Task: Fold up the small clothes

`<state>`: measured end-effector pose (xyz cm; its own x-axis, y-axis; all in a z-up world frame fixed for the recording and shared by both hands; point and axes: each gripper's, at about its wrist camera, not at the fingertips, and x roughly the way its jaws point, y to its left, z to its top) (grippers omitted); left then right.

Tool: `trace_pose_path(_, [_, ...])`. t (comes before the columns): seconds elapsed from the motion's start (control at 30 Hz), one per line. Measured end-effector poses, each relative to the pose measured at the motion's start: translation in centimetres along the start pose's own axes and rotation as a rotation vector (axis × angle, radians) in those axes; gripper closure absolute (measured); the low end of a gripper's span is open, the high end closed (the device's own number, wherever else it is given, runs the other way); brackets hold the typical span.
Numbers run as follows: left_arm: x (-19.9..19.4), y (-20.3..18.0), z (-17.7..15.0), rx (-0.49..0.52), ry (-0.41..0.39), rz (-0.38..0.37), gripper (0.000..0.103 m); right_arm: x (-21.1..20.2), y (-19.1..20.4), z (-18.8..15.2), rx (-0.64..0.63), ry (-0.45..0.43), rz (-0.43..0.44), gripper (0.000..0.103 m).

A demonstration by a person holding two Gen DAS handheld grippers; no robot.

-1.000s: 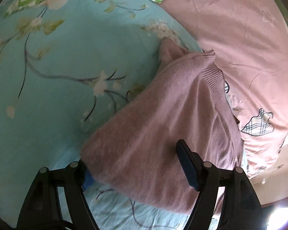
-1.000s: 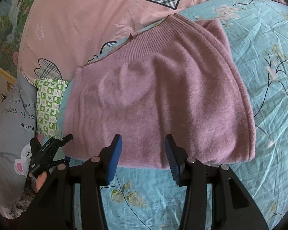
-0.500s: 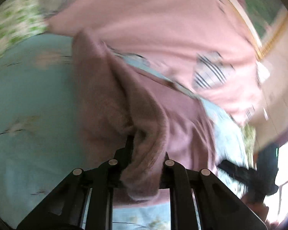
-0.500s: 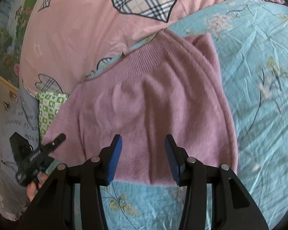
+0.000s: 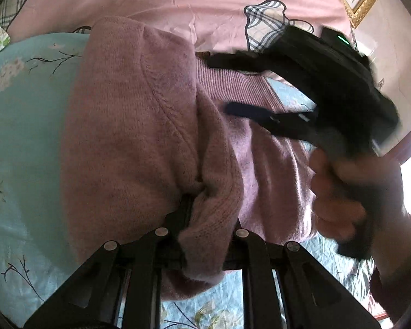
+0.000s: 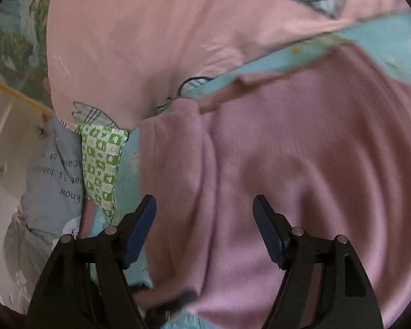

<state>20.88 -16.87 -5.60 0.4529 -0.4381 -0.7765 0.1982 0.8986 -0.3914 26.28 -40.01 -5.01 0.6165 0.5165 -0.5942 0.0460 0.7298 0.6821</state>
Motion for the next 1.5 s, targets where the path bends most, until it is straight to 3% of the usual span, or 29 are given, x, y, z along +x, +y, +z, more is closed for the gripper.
trace_pose_path(0.07, [-0.1, -0.1, 0.0, 0.000, -0.004, -0.003, 0.089, 2.4, 0.5, 1.3, -0.004, 0.028, 0.031, 0.030])
trace_pose_path(0.13, [-0.2, 0.0, -0.1, -0.002, -0.004, -0.001, 0.089, 4.4, 1.1, 2.2, -0.011, 0.064, 0.026, 0.044])
trace_pose_path(0.17, [-0.4, 0.0, -0.2, -0.003, -0.006, 0.000, 0.089, 5.2, 1.4, 2.4, -0.021, 0.076, 0.030, 0.056])
trace_pose_path(0.2, [-0.2, -0.2, 0.0, -0.003, -0.009, 0.003, 0.089, 5.9, 1.9, 2.6, -0.035, 0.097, 0.032, 0.075])
trace_pose_path(0.23, [-0.6, -0.2, 0.1, -0.001, -0.012, 0.005, 0.089, 6.4, 2.3, 2.7, -0.047, 0.117, 0.022, 0.085])
trace_pose_path(0.3, [-1.5, -0.5, 0.3, 0.003, -0.020, -0.006, 0.089, 6.2, 3.0, 2.9, -0.059, 0.114, 0.007, 0.087])
trace_pose_path(0.4, [-2.9, -1.9, 1.2, 0.003, -0.040, -0.089, 0.089, 2.8, 4.1, 3.2, -0.069, 0.053, 0.076, 0.087])
trace_pose_path(0.5, [-2.7, -4.7, 2.1, 0.051, -0.030, -0.180, 0.089, -2.3, 5.1, 3.2, -0.133, -0.018, 0.076, 0.088])
trace_pose_path(0.6, [-0.1, -8.3, 2.0, 0.121, 0.015, -0.239, 0.089, -7.1, 3.4, 2.9, -0.141, -0.074, 0.020, 0.088])
trace_pose_path(0.7, [3.0, -10.8, 1.1, 0.176, 0.071, -0.265, 0.089, -10.1, -1.2, 2.5, -0.080, -0.098, -0.090, 0.088])
trace_pose_path(0.83, [6.7, -12.6, -0.1, 0.226, 0.149, -0.260, 0.088, -10.3, -6.4, 1.9, -0.034, -0.087, -0.194, 0.088])
trace_pose_path(0.93, [8.2, -12.7, -0.7, 0.244, 0.174, -0.245, 0.088, -9.4, -8.9, 1.2, 0.003, -0.070, -0.214, 0.088])
trace_pose_path(1.17, [7.6, -12.2, 1.2, 0.204, 0.158, -0.306, 0.087, -10.3, -8.7, 1.1, -0.016, -0.141, -0.213, 0.088])
trace_pose_path(1.33, [8.8, -12.1, 0.9, 0.189, 0.205, -0.322, 0.072, -9.7, -9.2, 1.6, -0.015, -0.105, -0.275, 0.086])
trace_pose_path(1.4, [8.7, -11.8, 0.9, 0.181, 0.227, -0.335, 0.062, -9.6, -9.6, 1.4, 0.006, -0.092, -0.296, 0.080])
trace_pose_path(1.5, [7.4, -11.6, 0.1, 0.201, 0.239, -0.349, 0.057, -11.2, -9.3, 0.8, 0.017, -0.131, -0.325, 0.071])
